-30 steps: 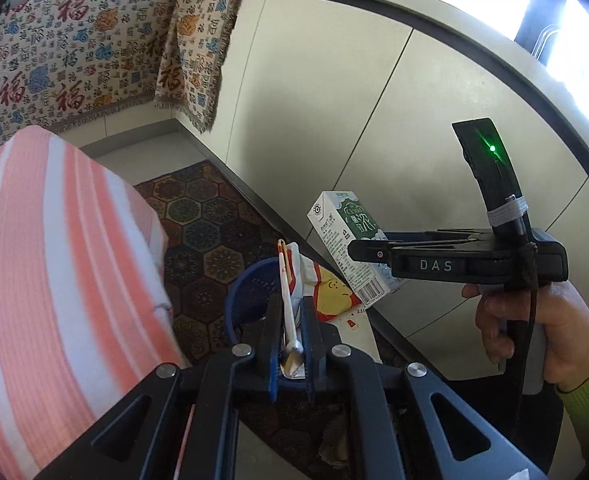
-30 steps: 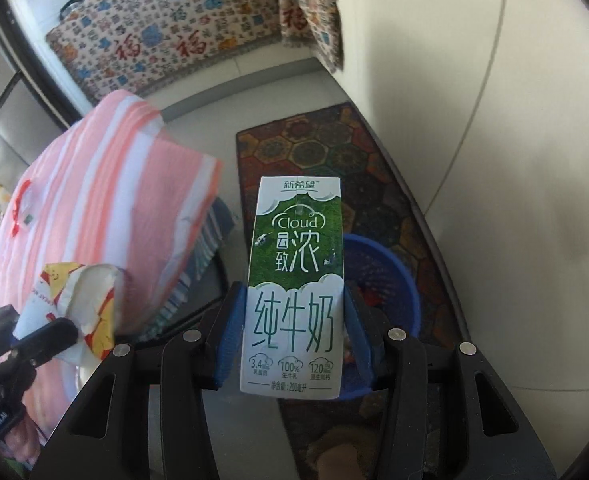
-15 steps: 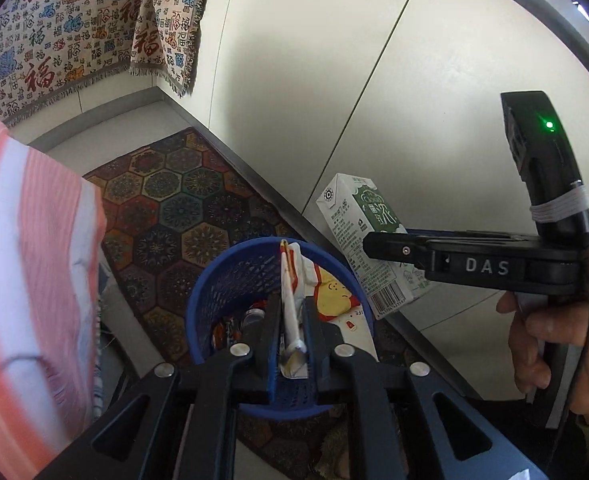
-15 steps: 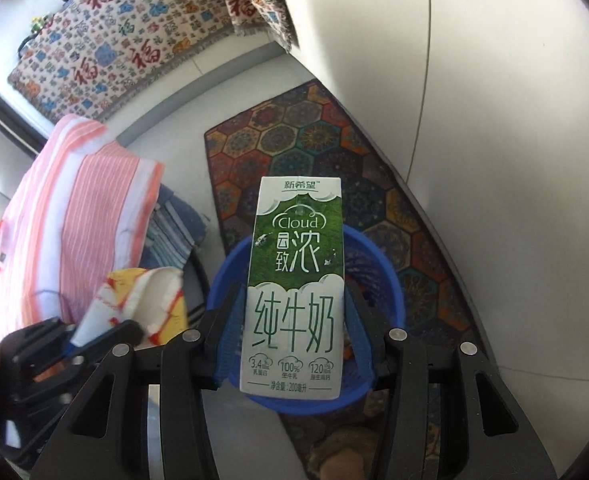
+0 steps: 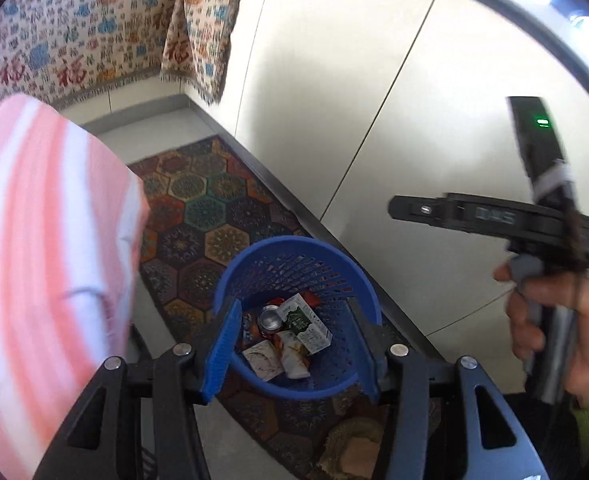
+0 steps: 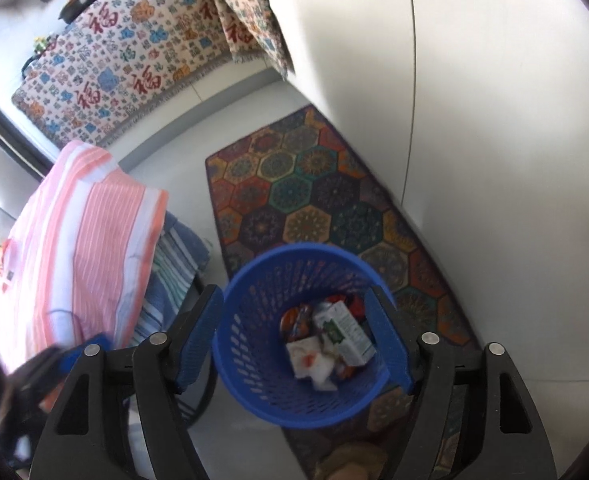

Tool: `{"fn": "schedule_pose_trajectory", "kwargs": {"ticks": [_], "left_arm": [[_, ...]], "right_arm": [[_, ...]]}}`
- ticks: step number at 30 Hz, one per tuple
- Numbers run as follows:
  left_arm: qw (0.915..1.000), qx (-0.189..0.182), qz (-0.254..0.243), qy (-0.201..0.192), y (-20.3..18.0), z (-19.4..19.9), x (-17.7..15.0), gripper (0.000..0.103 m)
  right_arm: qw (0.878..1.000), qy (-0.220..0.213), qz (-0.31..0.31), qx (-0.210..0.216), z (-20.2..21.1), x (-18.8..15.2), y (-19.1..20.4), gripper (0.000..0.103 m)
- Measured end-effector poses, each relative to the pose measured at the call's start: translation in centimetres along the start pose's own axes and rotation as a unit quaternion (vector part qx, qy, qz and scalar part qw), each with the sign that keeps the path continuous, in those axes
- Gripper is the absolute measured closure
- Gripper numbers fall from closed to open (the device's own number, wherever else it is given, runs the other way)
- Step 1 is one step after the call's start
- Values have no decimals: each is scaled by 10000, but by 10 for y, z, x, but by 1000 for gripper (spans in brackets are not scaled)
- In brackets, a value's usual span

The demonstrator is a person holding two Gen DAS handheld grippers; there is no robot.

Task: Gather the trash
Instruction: 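Open both tools to drop the wrapper and carton into the basket, then return both tools to the table above the red bag and plastic box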

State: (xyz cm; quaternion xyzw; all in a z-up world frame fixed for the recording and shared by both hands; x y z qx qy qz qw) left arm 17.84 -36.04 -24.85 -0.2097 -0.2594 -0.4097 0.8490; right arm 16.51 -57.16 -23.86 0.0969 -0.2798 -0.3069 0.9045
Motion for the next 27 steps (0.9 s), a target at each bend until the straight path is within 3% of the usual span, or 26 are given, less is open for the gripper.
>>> {"fn": "schedule_pose_trajectory", "kwargs": {"ticks": [6, 12, 19, 24, 27], "left_arm": [[9980, 602, 7, -191, 20, 76, -35, 50], [9912, 1260, 328, -224, 75, 139, -82, 50], [9729, 2165, 813, -81, 179, 198, -138, 50], [9578, 2631, 1159, 50, 246, 221, -170, 50], [9513, 2778, 1332, 140, 272, 224, -182, 50]], "right_arm": [[9949, -639, 763, -166, 15, -12, 49, 22], [9708, -1146, 2108, 47, 32, -66, 136, 18], [9527, -645, 2793, 1011, 36, -145, 253, 13], [9347, -270, 3364, 1117, 8, -180, 340, 12], [9326, -44, 3464, 1010, -18, -186, 374, 12]]}}
Point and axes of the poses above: each gripper's, at about its wrist camera, not at the fingertips, and z roughly against the way its jaws point, y to its left, x to its top, the point moved 6 cm from there along -z, roughly the way its jaws point, and after that the axes turned 12 degrees about -z, right-handed, at the moved point
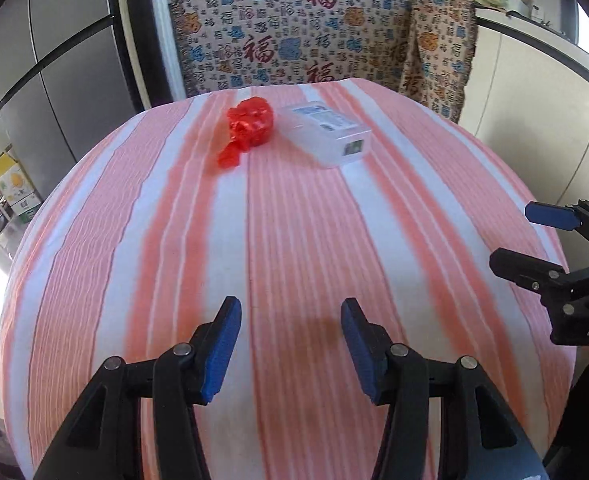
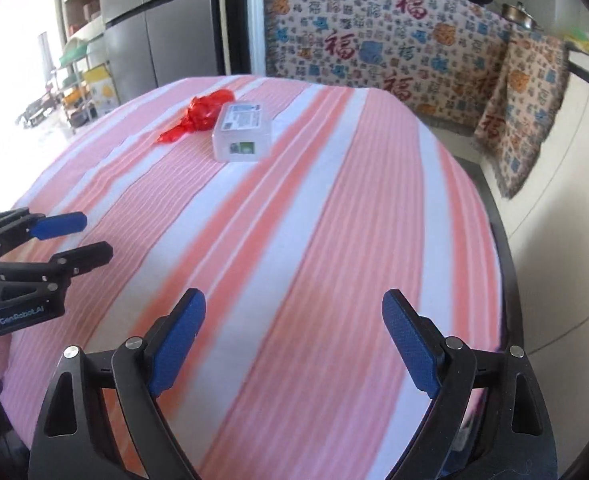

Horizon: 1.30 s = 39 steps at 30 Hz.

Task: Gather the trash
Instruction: 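Return both tools to the table above the red bag and plastic box, then grasp the red plastic bag with the left tool while the right tool grasps the clear box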

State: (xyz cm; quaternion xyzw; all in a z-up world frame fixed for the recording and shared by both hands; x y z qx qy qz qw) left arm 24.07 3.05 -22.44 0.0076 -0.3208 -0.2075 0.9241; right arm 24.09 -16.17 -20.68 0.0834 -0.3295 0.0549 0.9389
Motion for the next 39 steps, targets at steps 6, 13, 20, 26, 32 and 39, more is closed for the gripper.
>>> {"fn": "schedule_pose_trajectory", "kwargs": {"ticks": [6, 13, 20, 26, 32, 39], "left_arm": [[9999, -111, 96, -41, 4, 5, -13, 44], [9995, -292, 130, -29, 17, -9, 1, 30], [9985, -528, 161, -69, 51, -46, 47, 30], [9985, -493, -222, -20, 58, -79, 84, 29], [9984, -482, -286, -88, 62, -103, 114, 29], [9984, -501, -202, -194, 67, -114, 130, 34]], "right_arm": [[9998, 178, -20, 21, -35, -4, 18, 9], [9995, 219, -200, -59, -34, -6, 12, 1], [9996, 224, -184, -55, -35, -4, 9, 1], [9996, 225, -181, -53, -35, -4, 9, 1], [9996, 232, -177, -45, -35, -4, 9, 1], [9996, 235, -174, -39, -35, -4, 9, 1]]}}
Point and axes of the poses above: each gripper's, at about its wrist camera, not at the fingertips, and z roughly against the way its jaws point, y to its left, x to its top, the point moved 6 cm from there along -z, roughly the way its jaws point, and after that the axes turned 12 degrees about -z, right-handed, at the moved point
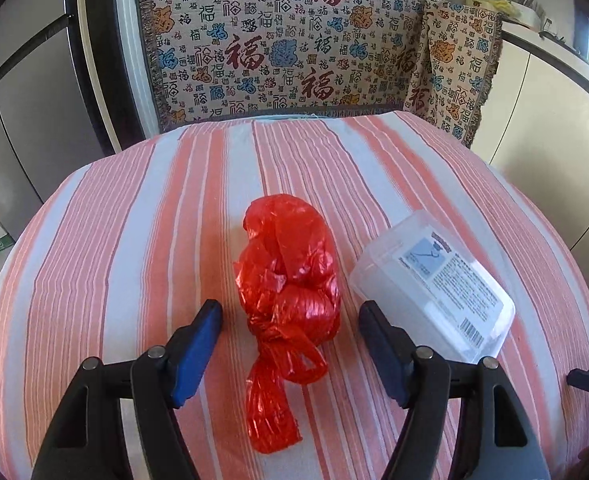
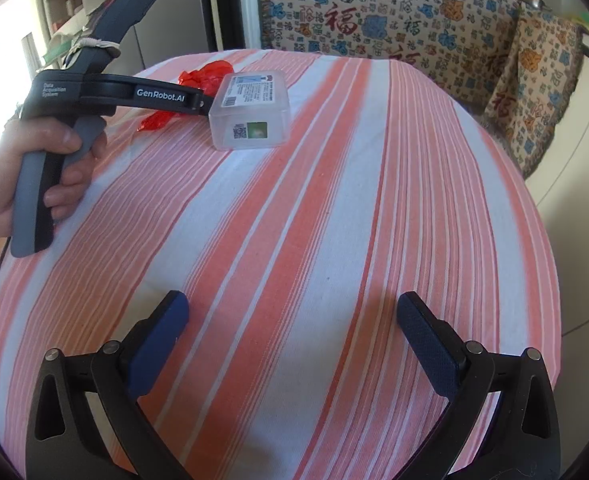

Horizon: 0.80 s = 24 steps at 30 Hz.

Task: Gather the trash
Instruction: 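Grasp the red plastic bag with the left tool while the right tool grasps the clear box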

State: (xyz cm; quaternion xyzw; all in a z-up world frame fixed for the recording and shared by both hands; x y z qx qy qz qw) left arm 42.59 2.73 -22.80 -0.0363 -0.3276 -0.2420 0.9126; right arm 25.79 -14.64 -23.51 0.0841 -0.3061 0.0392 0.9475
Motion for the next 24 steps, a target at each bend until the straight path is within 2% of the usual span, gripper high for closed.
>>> {"fn": "schedule_pose_trajectory", "kwargs": {"ticks": [2, 3, 9, 15, 19, 22, 24], "left_arm": [[9999, -114, 1, -62, -1, 1, 2, 56], [9999, -121, -25, -87, -3, 2, 2, 61], [9999, 116, 2, -109, 0, 23, -16, 61], [9997, 238, -42, 34, -4, 73, -82, 61], [9998, 169, 110, 67, -11, 103, -123, 61], [9994, 42, 336, 36, -13, 116, -138, 56], [9994, 22, 356, 26, -14, 117, -140, 49]], "right_arm": [[10000, 1, -1, 0, 0, 0, 0, 1], [10000, 2, 1, 1, 0, 0, 0, 1], [10000, 5, 6, 6, 0, 0, 0, 1], [10000, 6, 7, 7, 1, 0, -1, 1], [10000, 22, 25, 22, 1, -1, 0, 1], [10000, 23, 28, 24, 1, -1, -1, 1], [10000, 25, 28, 28, 1, -1, -1, 1]]}}
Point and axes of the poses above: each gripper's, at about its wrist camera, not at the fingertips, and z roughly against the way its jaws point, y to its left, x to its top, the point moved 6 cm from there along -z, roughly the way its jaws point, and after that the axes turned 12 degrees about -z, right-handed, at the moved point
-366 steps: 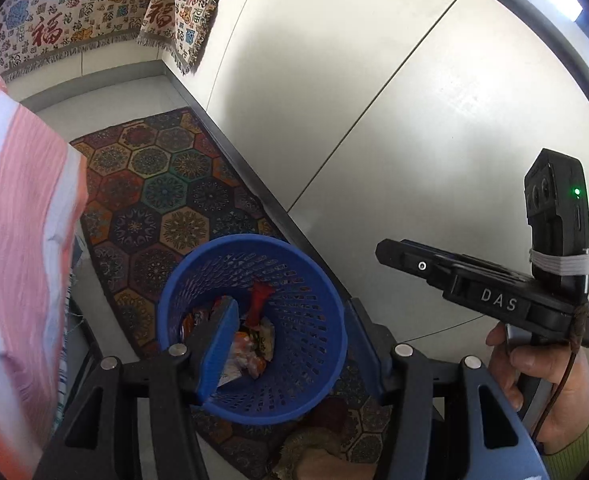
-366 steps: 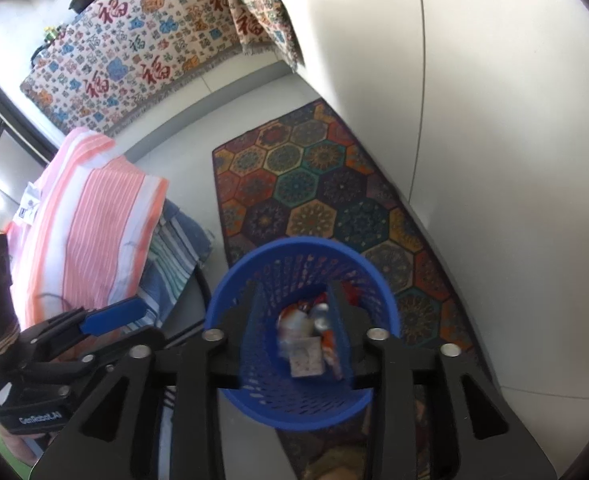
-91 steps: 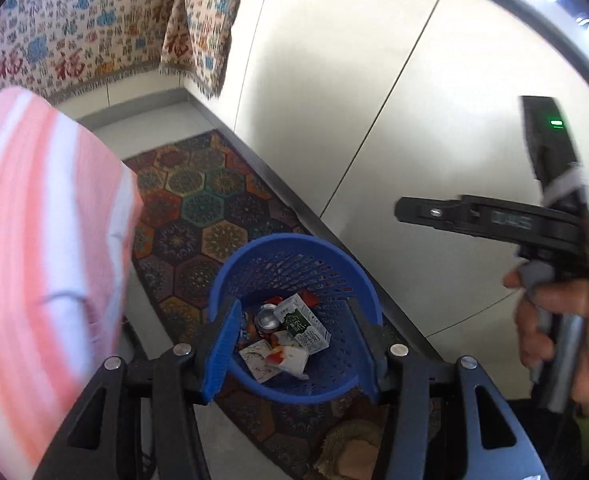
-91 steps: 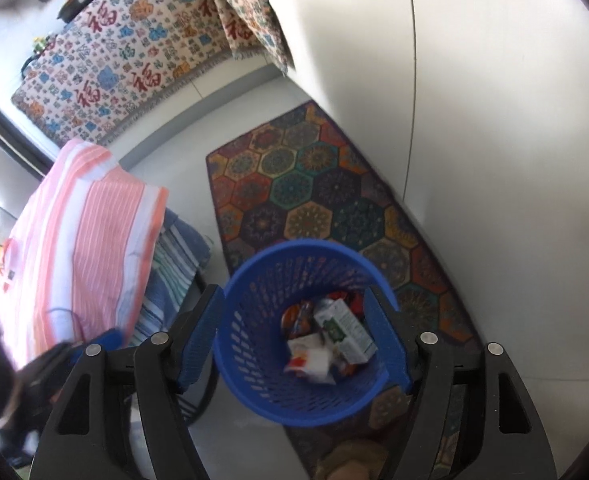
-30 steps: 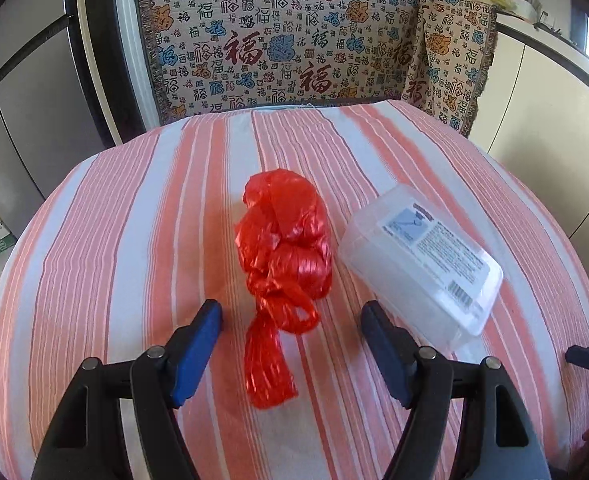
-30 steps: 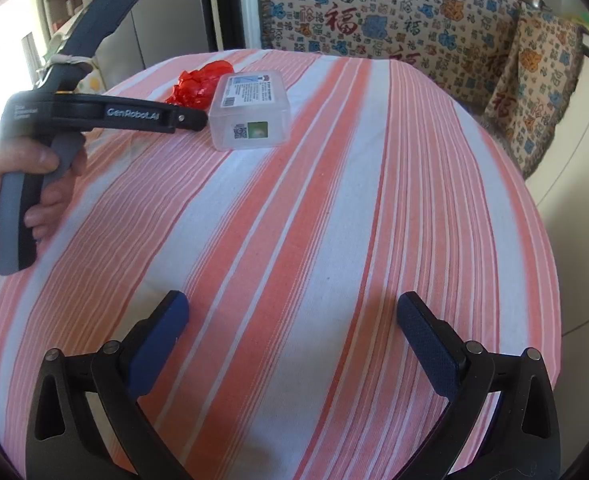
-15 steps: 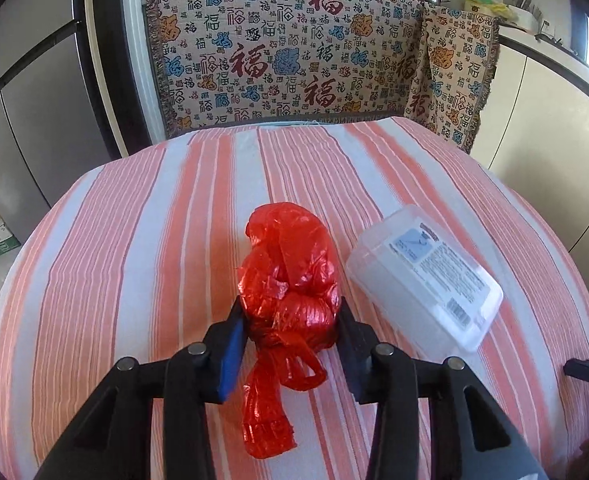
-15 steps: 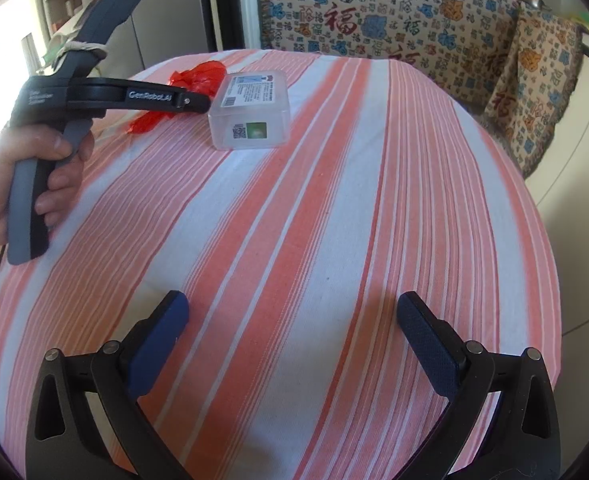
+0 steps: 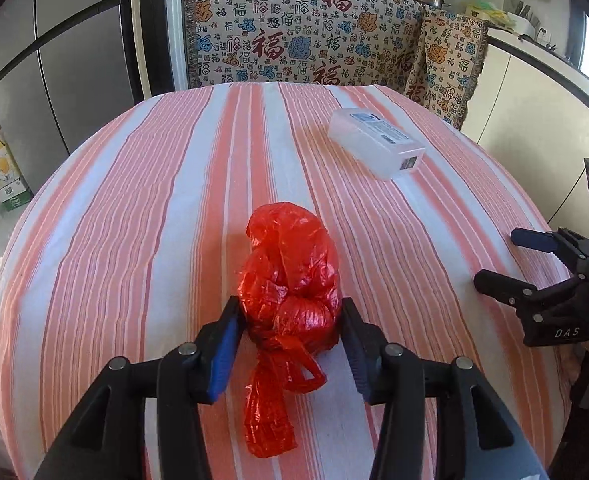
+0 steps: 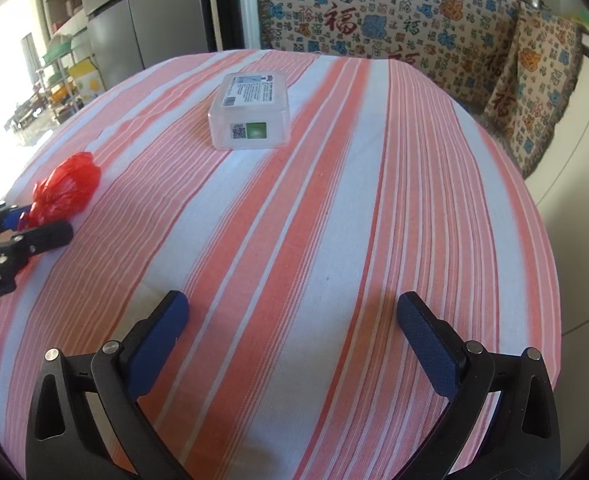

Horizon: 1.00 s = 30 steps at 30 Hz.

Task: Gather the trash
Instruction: 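Grasp the red plastic bag with the left tool while the right tool grasps the clear box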

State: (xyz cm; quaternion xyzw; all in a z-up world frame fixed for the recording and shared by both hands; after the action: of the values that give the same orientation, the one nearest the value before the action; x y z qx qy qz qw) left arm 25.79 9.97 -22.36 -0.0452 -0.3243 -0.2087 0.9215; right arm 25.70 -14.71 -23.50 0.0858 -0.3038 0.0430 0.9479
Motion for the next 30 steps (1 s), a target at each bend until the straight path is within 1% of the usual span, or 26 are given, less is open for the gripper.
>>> {"fn": "schedule_pose_trajectory", "kwargs": {"ticks": [1, 3, 4, 5, 6, 7, 9, 12, 16, 18, 20, 23, 26, 30], "left_arm": [[10000, 11, -45, 2, -1, -1, 1, 45], [9998, 132, -162, 45, -3, -5, 3, 40], [9996, 179, -213, 71, -5, -7, 5, 36], [9993, 251, -258, 109, -6, -10, 6, 27], [9990, 335, -250, 142, -5, -12, 6, 22], [9990, 384, -155, 187, 0, -14, 5, 15], [9994, 288, -22, 171, 6, -15, 4, 14], [9990, 376, -102, 197, 3, -15, 3, 13], [9992, 342, -79, 189, 5, -15, 3, 13], [9992, 340, -77, 187, 5, -15, 3, 13], [9992, 334, -71, 184, 6, -15, 3, 13], [9992, 334, -74, 184, 6, -16, 4, 13], [9993, 329, -72, 182, 6, -16, 4, 13], [9993, 329, -74, 181, 7, -16, 4, 13]], "right_arm": [[10000, 0, 0, -1, 0, 0, 0, 1], [10000, 1, 1, 1, 0, 0, 0, 1], [10000, 0, 2, 1, 0, 0, 0, 1], [10000, 0, 3, 2, 0, 0, 0, 1], [10000, 2, 2, 3, 0, 0, 0, 1], [10000, 2, 1, 6, 0, 0, 0, 1], [10000, 3, -5, 17, 0, 0, 0, 1], [10000, 6, -2, 20, 1, 0, -1, 1], [10000, 26, -10, 33, 1, 0, -1, 1], [9999, 148, 38, 54, -2, 4, 1, 0], [9993, 345, 94, 113, -9, 14, 4, 0], [9978, 601, 153, 249, -26, 38, 16, 0], [9963, 783, 324, 143, -47, 60, 29, 0], [9958, 889, 233, -46, -68, 90, 41, 1]]}}
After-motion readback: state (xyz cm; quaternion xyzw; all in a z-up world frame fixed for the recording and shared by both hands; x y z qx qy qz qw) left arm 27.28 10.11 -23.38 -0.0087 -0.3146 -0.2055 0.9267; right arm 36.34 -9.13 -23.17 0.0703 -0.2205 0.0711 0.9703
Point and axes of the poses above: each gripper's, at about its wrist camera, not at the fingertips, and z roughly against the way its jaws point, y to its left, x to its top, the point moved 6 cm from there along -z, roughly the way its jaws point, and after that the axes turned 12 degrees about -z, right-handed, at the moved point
